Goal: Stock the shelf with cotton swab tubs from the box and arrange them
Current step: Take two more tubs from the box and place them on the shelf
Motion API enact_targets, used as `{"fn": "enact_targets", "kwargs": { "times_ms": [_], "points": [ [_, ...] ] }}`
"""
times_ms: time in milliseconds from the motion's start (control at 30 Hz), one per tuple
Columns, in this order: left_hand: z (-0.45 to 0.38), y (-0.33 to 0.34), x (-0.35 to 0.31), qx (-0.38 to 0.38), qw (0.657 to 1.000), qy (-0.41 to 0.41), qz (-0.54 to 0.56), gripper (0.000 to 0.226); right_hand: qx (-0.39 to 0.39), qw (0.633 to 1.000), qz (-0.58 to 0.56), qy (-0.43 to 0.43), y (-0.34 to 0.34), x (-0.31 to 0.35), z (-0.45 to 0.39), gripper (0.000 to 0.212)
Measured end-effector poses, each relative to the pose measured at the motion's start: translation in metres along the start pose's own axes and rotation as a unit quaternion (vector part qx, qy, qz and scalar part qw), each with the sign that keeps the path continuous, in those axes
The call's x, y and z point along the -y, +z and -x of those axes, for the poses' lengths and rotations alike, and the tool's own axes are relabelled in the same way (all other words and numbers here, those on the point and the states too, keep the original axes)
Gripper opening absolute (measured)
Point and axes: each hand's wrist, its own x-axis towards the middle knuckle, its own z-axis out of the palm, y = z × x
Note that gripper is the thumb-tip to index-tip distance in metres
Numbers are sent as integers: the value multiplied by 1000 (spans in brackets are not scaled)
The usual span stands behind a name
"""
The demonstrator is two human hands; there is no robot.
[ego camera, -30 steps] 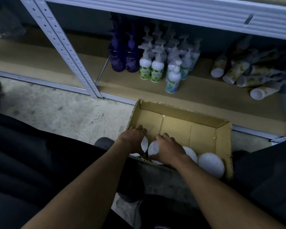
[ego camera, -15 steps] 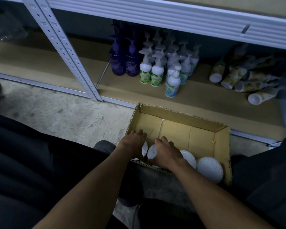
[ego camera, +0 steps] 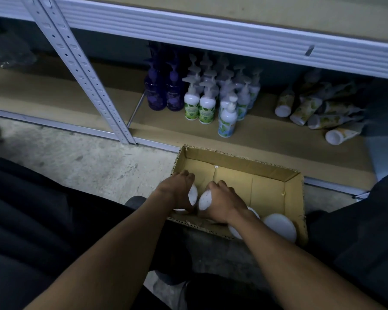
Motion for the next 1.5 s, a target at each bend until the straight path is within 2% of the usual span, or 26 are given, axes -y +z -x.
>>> {"fn": "enact_targets", "kwargs": {
  "times_ms": [233, 533, 700, 800, 1033, 1200, 1333, 1500],
  "points": [
    [10, -48, -10, -47, 999, 13, -12, 92, -31, 999, -13, -33, -49, 4, 11, 83],
    [39, -127, -39, -108, 992, 42, -40, 80, -119, 989, 38, -74, -126, 14, 38, 85],
    [63, -172, -60, -148, 984, 75, -65, 84, -175, 979, 56, -92, -165, 20, 62, 81],
    [77, -198, -74, -175, 976, 89, -90, 79, -209, 970, 66, -103, -192, 25, 80, 87],
    [112, -263, -110, -234, 956, 130, -119, 52, -279, 950, 75, -121, -259, 38, 127, 80],
    [124, -308, -136, -285, 936, 129, -164, 80, -327, 932, 95, -122, -306, 47, 156, 90],
    [129, -343, -159, -295, 929, 133, -177, 80, -343, 925, 117, -109, -344, 50, 176, 95],
    [126, -377, -191, -298, 930, 139, -163, 80, -372, 915, 132, -81, -389, 40, 189, 91]
  ]
}}
